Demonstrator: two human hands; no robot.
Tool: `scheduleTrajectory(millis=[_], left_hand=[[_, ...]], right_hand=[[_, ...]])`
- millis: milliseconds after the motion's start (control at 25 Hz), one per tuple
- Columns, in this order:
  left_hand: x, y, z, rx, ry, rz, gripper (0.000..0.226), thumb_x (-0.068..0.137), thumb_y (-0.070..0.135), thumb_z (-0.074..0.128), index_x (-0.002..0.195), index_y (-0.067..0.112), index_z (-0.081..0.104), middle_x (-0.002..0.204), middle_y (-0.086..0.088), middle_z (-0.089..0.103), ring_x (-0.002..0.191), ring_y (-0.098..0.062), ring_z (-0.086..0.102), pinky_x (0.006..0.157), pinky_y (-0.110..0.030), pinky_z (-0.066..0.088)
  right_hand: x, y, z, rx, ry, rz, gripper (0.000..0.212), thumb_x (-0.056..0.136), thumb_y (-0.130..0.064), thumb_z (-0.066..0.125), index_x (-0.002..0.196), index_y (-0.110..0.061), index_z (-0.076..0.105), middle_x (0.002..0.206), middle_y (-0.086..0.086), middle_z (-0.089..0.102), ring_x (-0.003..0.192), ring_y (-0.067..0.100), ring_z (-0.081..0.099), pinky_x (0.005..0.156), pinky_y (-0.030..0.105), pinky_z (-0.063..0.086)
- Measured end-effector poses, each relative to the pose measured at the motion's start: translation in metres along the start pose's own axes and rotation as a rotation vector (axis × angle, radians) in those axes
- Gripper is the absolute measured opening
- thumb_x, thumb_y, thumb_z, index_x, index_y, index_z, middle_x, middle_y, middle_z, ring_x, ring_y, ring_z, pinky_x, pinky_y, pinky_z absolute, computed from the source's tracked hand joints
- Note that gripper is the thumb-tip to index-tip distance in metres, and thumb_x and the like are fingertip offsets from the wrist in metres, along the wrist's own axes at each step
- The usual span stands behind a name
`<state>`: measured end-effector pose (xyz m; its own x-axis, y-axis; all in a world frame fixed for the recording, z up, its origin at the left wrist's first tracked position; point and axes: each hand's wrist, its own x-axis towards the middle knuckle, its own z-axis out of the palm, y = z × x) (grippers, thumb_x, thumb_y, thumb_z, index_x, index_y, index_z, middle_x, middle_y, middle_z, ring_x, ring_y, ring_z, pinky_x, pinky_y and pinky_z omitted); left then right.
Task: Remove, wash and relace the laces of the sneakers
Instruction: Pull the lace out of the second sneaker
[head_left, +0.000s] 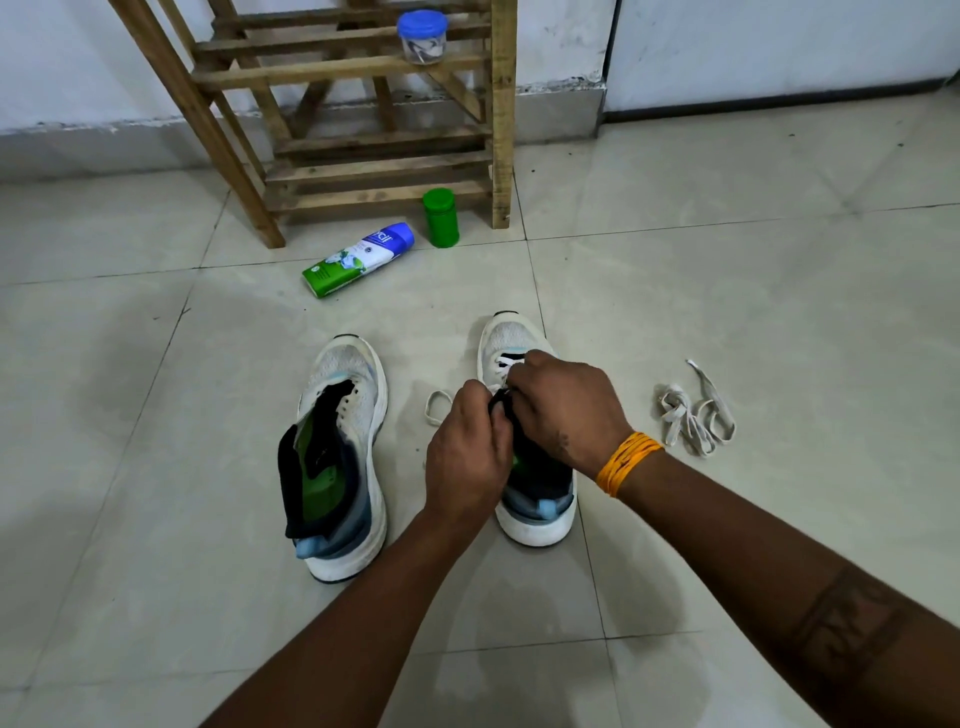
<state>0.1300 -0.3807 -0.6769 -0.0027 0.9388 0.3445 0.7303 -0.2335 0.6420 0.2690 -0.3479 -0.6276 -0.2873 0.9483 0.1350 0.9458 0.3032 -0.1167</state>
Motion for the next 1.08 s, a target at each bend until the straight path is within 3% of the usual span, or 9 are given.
scheduleTrajectory(millis=[200,280,360,440,520,720,880,1000,1080], left_hand=[[0.006,0.010,0.005,0.067,0.010,-0.003,0.021,0.101,0.029,0.039,0.092,0.011,0.045,0.080,-0.007,0.052,0.063,-0.026,0.051,0.056,-0.030,0.030],[0.004,0.011,0.006,0.061,0.004,-0.009,0.020,0.101,0.027,0.043,0.092,0.010,0.046,0.081,-0.006,0.053,0.066,-0.027,0.053,0.057,-0.031,0.031],[0.003,0.010,0.006,0.029,0.002,-0.055,0.015,0.098,0.024,0.054,0.092,0.011,0.049,0.084,-0.003,0.055,0.071,-0.023,0.053,0.059,-0.030,0.032],[0.006,0.013,0.006,-0.014,0.030,-0.151,0.015,0.093,0.022,0.065,0.092,0.013,0.053,0.089,0.001,0.056,0.074,-0.017,0.055,0.061,-0.031,0.037],[0.012,0.019,0.008,-0.089,0.047,-0.290,0.014,0.089,0.023,0.072,0.094,0.018,0.060,0.094,0.005,0.058,0.073,-0.015,0.060,0.066,-0.030,0.044],[0.018,0.027,0.004,-0.191,0.119,-0.459,0.023,0.088,0.030,0.078,0.108,0.019,0.073,0.098,0.007,0.075,0.076,-0.010,0.067,0.077,-0.028,0.051],[0.017,0.029,0.006,-0.204,0.178,-0.445,0.021,0.089,0.017,0.074,0.109,0.016,0.078,0.100,0.002,0.078,0.088,-0.015,0.072,0.080,-0.022,0.048],[0.018,0.027,0.008,-0.211,0.175,-0.447,0.015,0.089,0.018,0.073,0.102,0.017,0.078,0.095,0.003,0.078,0.085,-0.015,0.072,0.078,-0.026,0.052],[0.018,0.029,0.008,-0.204,0.187,-0.439,0.015,0.089,0.016,0.072,0.102,0.017,0.078,0.094,0.003,0.078,0.086,-0.014,0.071,0.076,-0.017,0.047]], right_hand=[[0.002,0.005,0.005,0.079,0.135,0.264,0.020,0.079,-0.024,0.060,0.072,-0.015,0.044,0.080,0.012,0.056,0.059,0.040,0.057,0.051,0.032,0.027],[0.000,0.004,0.004,0.050,0.149,0.215,0.015,0.076,-0.026,0.053,0.074,-0.011,0.052,0.084,0.010,0.055,0.064,0.038,0.056,0.049,0.031,0.030],[-0.003,0.007,0.006,0.019,0.165,0.084,0.025,0.077,-0.028,0.046,0.083,-0.012,0.065,0.093,0.007,0.055,0.078,0.032,0.053,0.050,0.032,0.037],[-0.002,0.011,0.008,0.097,0.124,0.038,0.024,0.086,-0.029,0.050,0.091,-0.018,0.071,0.099,0.002,0.059,0.090,0.028,0.052,0.058,0.035,0.043],[0.000,0.014,0.010,0.225,0.070,0.112,0.016,0.093,-0.030,0.059,0.095,-0.023,0.072,0.097,0.000,0.063,0.095,0.027,0.053,0.065,0.038,0.047],[-0.001,0.012,0.021,0.315,0.097,0.176,0.013,0.095,-0.027,0.060,0.096,-0.020,0.070,0.094,0.003,0.067,0.094,0.029,0.058,0.069,0.037,0.044],[-0.002,0.008,0.030,0.340,0.053,0.150,0.021,0.097,-0.033,0.054,0.098,-0.025,0.074,0.094,0.003,0.065,0.094,0.028,0.057,0.072,0.040,0.050],[-0.004,0.010,0.035,0.378,0.101,0.170,0.020,0.098,-0.036,0.056,0.100,-0.028,0.074,0.092,0.000,0.063,0.093,0.024,0.056,0.070,0.035,0.046],[-0.004,0.008,0.038,0.403,0.133,0.170,0.019,0.098,-0.036,0.058,0.096,-0.027,0.074,0.089,-0.001,0.062,0.091,0.023,0.055,0.068,0.036,0.046]])
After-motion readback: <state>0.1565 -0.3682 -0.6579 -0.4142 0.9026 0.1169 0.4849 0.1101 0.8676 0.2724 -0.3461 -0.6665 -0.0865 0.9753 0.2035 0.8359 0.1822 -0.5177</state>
